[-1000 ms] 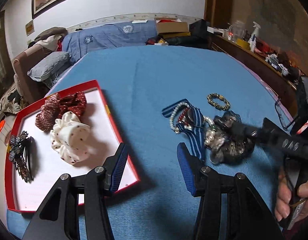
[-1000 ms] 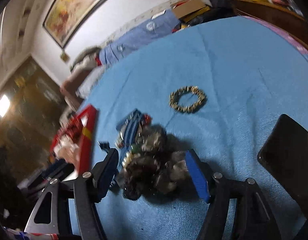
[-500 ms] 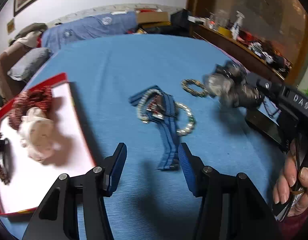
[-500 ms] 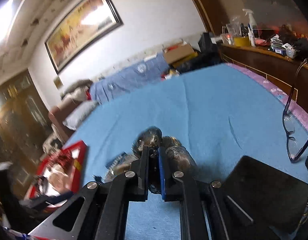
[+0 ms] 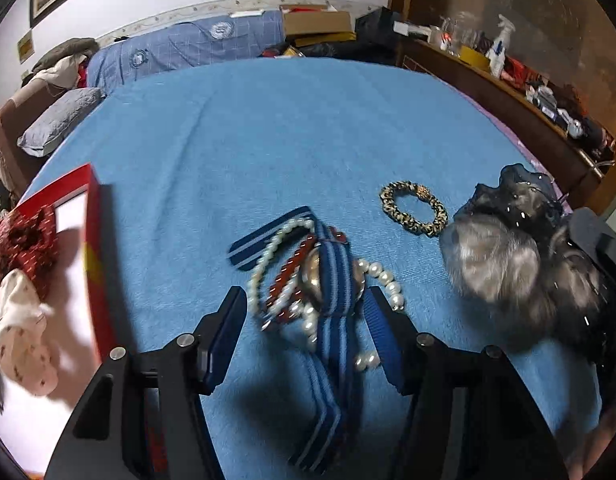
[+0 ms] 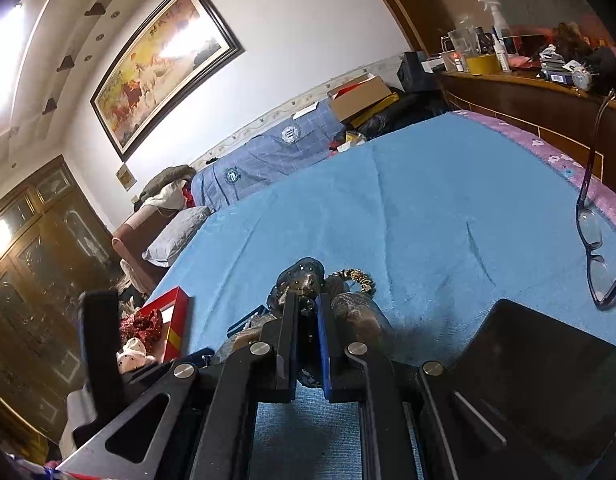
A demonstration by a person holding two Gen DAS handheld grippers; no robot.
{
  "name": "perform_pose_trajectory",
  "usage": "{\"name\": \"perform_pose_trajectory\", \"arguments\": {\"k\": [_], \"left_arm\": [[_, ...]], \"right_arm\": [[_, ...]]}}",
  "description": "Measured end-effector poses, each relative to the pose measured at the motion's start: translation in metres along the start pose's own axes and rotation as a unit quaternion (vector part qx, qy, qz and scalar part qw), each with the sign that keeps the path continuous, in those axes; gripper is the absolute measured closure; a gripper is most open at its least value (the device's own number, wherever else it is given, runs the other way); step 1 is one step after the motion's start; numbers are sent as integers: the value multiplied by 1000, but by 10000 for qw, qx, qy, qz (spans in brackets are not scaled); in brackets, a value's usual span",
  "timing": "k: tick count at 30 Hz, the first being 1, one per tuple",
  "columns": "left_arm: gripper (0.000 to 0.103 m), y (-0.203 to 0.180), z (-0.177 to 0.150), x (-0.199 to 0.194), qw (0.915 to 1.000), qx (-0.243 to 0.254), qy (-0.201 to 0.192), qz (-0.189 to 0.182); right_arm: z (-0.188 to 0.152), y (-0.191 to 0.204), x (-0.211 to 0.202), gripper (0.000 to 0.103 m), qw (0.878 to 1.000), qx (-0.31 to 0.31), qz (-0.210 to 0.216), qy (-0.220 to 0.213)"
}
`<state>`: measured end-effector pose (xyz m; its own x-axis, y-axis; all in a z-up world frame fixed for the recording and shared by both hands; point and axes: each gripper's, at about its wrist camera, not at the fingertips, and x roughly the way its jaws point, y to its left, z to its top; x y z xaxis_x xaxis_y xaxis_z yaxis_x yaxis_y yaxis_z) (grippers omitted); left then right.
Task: Organize jewelry
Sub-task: 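Grasp the blue-striped strap watch with left gripper while right grasps black organza scrunchie, then lift the watch and organza scrunchie and carry both toward the red box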
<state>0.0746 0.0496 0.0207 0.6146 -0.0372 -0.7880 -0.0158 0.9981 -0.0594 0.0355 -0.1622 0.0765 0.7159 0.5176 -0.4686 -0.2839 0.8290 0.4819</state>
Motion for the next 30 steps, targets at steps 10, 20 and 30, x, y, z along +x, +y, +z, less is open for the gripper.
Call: {"name": "perform_pose_trajectory", "arguments": {"k": [10, 20, 30], "left_arm": [[77, -10, 3, 15, 9992, 193, -162, 298], [87, 17, -8, -44, 9932, -64, -1155, 102], [87, 18, -9, -60, 9863, 23, -1634, 214]], "right_arm": [[4, -3, 1, 94, 9999, 12, 129, 32], [2, -1, 4, 94, 9999, -83, 122, 60], [-3, 11, 9, 94, 9992, -379, 76, 94]]}}
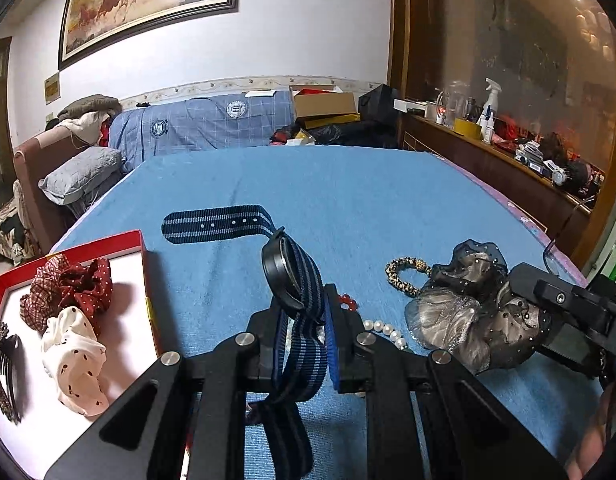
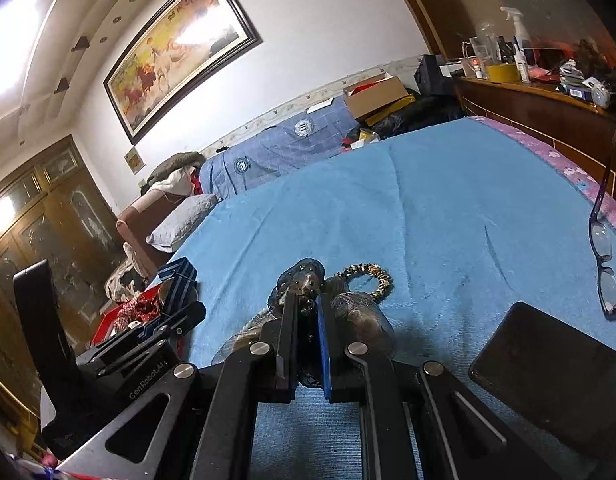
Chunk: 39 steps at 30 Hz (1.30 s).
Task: Organize jewelry
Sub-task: 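Lift the watch and organza scrunchie and carry both toward the red box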
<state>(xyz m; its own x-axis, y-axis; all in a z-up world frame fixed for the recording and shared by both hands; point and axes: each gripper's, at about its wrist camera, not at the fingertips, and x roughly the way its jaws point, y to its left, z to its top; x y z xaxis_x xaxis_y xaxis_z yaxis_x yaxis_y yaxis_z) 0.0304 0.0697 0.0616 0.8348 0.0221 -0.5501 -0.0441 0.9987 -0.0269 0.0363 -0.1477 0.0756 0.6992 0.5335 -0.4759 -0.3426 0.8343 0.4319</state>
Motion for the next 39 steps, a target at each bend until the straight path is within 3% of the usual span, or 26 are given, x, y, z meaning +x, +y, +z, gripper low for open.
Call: {"name": "perform_pose_trajectory", "arguments": {"k": [39], "left_arm": [[87, -25, -7, -29, 9959, 451, -553, 550]], "right_arm": [[1, 7, -1, 94, 9997, -182, -118, -104]]}}
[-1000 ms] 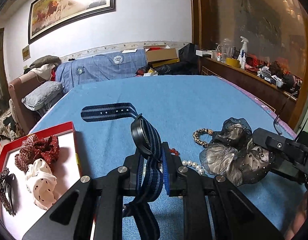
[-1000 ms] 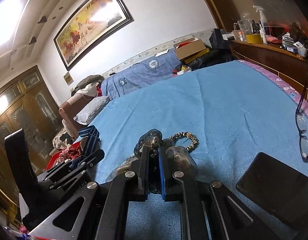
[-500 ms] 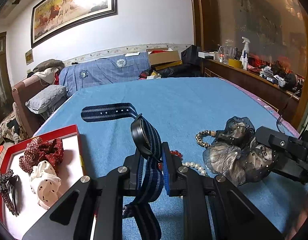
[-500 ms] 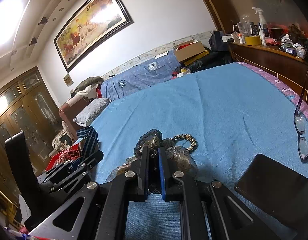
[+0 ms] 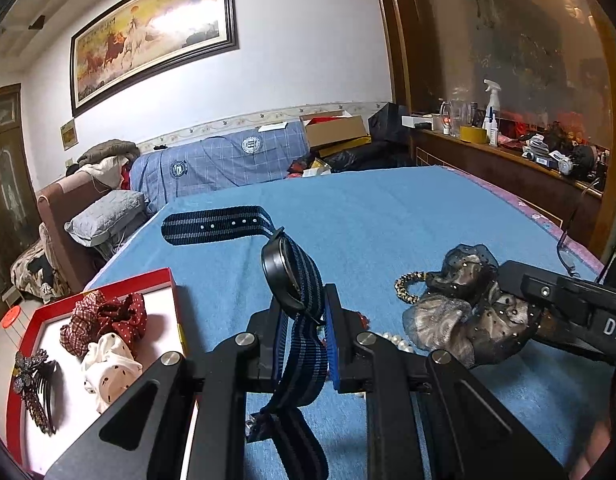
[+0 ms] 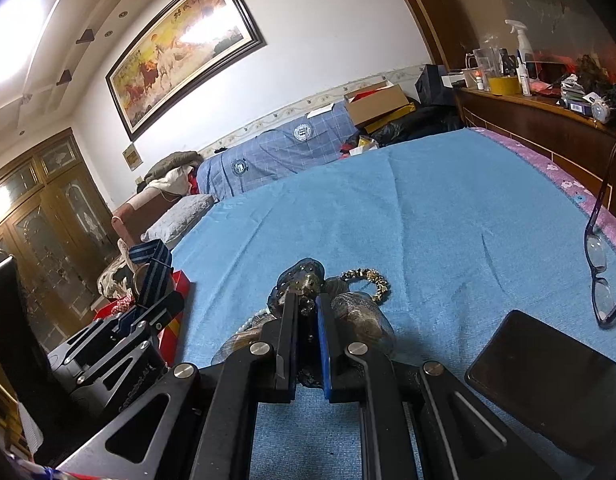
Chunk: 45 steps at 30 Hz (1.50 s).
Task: Organize jewelry
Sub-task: 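Lift the watch and organza scrunchie and carry both toward the red box, then lower the held watch and organza scrunchie into the red box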
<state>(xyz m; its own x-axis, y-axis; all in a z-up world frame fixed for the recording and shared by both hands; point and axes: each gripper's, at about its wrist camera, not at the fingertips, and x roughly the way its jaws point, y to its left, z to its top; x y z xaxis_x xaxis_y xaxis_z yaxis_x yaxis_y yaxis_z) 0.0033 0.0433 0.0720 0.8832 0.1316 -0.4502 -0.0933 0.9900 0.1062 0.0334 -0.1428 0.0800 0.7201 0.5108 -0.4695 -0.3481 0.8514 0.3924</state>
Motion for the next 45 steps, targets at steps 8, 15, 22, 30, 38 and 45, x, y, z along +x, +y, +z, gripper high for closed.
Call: {"name": "perform_pose_trajectory", "arguments": {"k": [8, 15, 22, 30, 38, 45], "left_arm": [[87, -4, -3, -13, 10000, 56, 8, 36], [87, 4, -3, -35, 9999, 22, -77, 93], [87, 31, -3, -62, 9993, -130, -215, 276], [87, 64, -8, -77, 9978, -411, -240, 460], [87, 107, -15, -81, 9937, -809, -151, 760], [87, 162, -28, -82, 9847, -1296, 4, 1163]], "right_arm": [[-1, 1, -2, 94, 9999, -76, 47, -64], [-5, 4, -4, 94, 9998, -144, 14, -136], [-10, 8, -12, 94, 9999, 13, 87, -113], [-14, 42, -17, 94, 9993, -174, 326, -45], [-13, 92, -7, 93, 9961, -581, 657, 70], [-17, 135, 13, 93, 9914, -827, 988, 242]]}}
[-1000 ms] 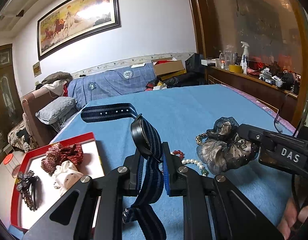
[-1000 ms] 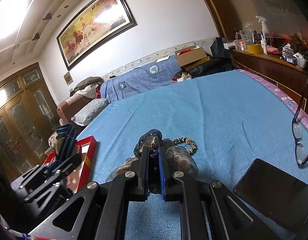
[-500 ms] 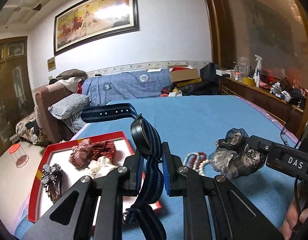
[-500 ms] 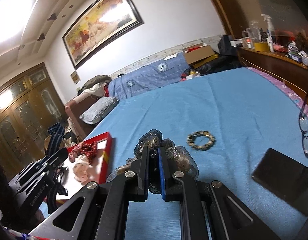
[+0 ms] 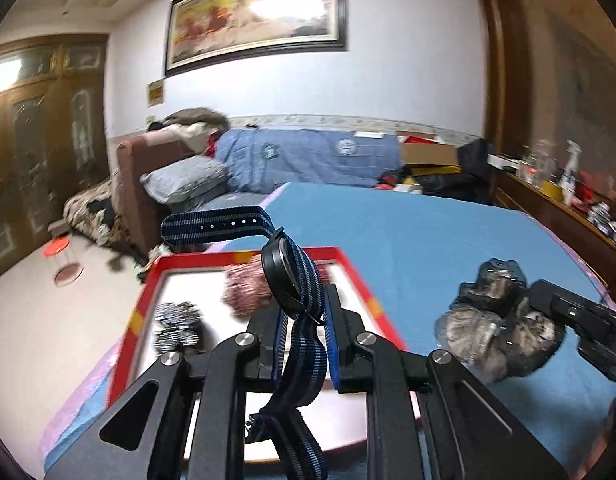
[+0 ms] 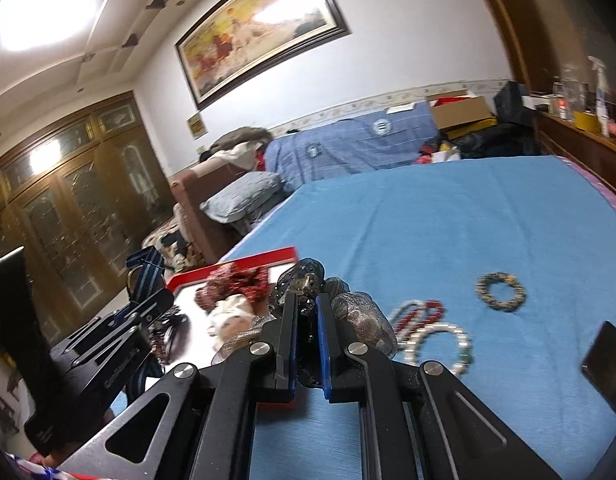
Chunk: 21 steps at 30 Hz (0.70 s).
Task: Organize jewelry
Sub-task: 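Lower the held watch and organza scrunchie into the red box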
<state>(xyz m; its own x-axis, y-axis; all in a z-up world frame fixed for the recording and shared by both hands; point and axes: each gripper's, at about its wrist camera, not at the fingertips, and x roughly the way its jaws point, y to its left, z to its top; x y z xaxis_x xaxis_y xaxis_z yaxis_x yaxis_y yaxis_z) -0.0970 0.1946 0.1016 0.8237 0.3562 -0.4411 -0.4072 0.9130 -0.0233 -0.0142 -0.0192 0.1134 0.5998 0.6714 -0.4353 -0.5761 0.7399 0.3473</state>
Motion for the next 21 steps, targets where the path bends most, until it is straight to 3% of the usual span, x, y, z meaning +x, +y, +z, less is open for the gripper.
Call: {"name": "perform_pose_trajectory", "arguments": {"k": [9, 21], "left_arm": [[87, 57, -11, 21, 9972, -493, 445, 332], [87, 65, -23, 47, 9944, -553, 873, 230]], "right_arm": [[-2, 41, 42, 93, 9984, -211, 435, 296], [-26, 62, 102, 93, 9936, -461, 458, 924]]}}
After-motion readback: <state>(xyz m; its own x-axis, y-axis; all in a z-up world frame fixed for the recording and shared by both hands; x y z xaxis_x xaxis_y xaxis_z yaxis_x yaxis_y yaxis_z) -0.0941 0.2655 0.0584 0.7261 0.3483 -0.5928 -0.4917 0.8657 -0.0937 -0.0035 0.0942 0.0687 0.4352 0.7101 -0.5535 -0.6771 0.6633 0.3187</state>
